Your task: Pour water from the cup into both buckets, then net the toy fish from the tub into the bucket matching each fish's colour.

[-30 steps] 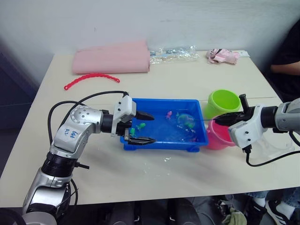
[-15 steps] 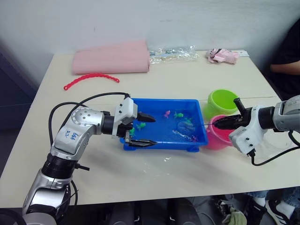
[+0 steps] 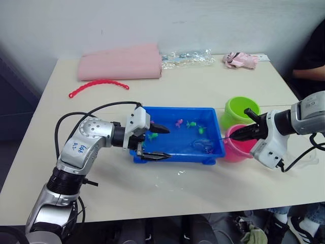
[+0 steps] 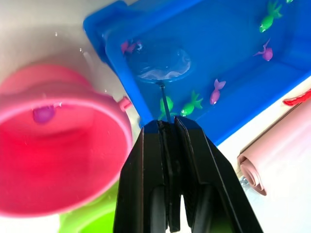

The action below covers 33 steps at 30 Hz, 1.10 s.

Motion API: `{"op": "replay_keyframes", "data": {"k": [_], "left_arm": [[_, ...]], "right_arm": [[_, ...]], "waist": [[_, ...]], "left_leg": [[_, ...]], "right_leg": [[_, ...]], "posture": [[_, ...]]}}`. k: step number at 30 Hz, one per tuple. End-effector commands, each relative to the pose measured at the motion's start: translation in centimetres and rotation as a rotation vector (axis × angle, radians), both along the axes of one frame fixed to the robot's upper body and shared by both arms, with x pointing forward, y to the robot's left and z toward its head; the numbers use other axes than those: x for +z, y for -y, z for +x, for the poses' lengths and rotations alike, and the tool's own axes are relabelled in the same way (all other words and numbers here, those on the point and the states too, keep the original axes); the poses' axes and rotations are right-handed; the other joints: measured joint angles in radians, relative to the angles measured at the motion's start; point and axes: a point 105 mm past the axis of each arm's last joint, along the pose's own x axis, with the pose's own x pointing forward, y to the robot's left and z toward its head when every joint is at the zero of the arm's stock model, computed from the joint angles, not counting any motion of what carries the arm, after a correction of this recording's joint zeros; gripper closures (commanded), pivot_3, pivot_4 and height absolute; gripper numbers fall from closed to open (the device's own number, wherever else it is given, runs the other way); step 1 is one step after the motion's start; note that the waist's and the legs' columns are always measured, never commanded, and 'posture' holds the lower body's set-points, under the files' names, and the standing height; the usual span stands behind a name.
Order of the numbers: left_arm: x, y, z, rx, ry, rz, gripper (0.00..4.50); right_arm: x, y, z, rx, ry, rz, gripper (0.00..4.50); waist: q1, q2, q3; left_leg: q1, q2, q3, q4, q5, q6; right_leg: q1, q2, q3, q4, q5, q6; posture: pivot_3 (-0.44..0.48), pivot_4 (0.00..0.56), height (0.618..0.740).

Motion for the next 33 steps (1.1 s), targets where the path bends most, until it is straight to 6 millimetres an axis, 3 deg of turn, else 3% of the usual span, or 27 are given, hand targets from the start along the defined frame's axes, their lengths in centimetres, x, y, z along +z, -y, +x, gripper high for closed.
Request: {"op": "replay_keyframes", "data": {"k": [1, 5, 12, 19, 26, 30, 33], "left_arm": [[0.9, 0.3, -0.5, -0.020, 0.038, -0.023, 0.03], [0.9, 0.4, -0.5, -0.017, 0.037, -0.026, 0.03], [0.9, 0.4, -0.4, -0.017, 0.038, -0.029, 0.03], [1.0, 0.4, -0.5, -0.026, 0.039, -0.030, 0.03], [1.0, 0.4, -0.5, -0.029, 0.036, -0.029, 0.03], [1.0, 0.4, -0.6, -0.027, 0.031, -0.032, 0.03], [1.0, 0.4, -0.6, -0.024, 0.030, -0.031, 0.03]], "right_arm": [[1.2, 0.0, 0.6, 0.004, 0.043, -0.010, 4.50], [1.5, 0.2, 1.0, 0.001, 0.047, -0.020, 4.50], [0.9, 0.0, -0.2, 0.008, -0.059, 0.007, 4.50], [0.7, -0.7, -1.2, -0.080, -0.159, 0.159, 4.50], [1.9, -0.9, 0.1, -0.171, -0.098, 0.230, 4.50], [0.9, 0.6, 0.2, -0.252, -0.126, 0.202, 4.50], [0.2, 0.6, -0.3, -0.260, -0.155, 0.205, 4.50]], "waist": [[0.000, 0.000, 0.000], [0.001, 0.002, 0.001], [0.001, 0.002, 0.001], [0.001, 0.002, 0.001], [0.001, 0.002, 0.001], [0.005, 0.002, 0.001], [0.003, 0.002, 0.001]], "left_leg": [[0.000, 0.000, 0.000, 0.000, 0.000, 0.000], [0.000, 0.000, 0.000, 0.000, 0.000, 0.000], [0.000, 0.000, 0.000, 0.000, 0.000, 0.000], [0.000, 0.000, 0.000, 0.000, 0.000, 0.000], [0.000, 0.000, 0.000, 0.000, 0.000, 0.000], [0.000, 0.000, 0.000, 0.000, 0.000, 0.000], [0.000, 0.000, 0.000, 0.000, 0.000, 0.000]], "right_leg": [[0.000, 0.000, 0.000, 0.000, 0.000, 0.000], [0.000, 0.000, 0.000, 0.000, 0.000, 0.000], [0.000, 0.000, 0.000, 0.000, 0.000, 0.000], [0.000, 0.000, 0.000, 0.000, 0.000, 0.000], [0.000, 0.000, 0.000, 0.000, 0.000, 0.000], [0.000, 0.000, 0.000, 0.000, 0.000, 0.000], [0.000, 0.000, 0.000, 0.000, 0.000, 0.000]], "posture": [[0.000, 0.150, 0.738], [0.000, 0.150, 0.738], [0.000, 0.150, 0.738], [0.000, 0.150, 0.738], [0.000, 0.150, 0.738], [0.000, 0.150, 0.738], [0.000, 0.150, 0.738]]}}
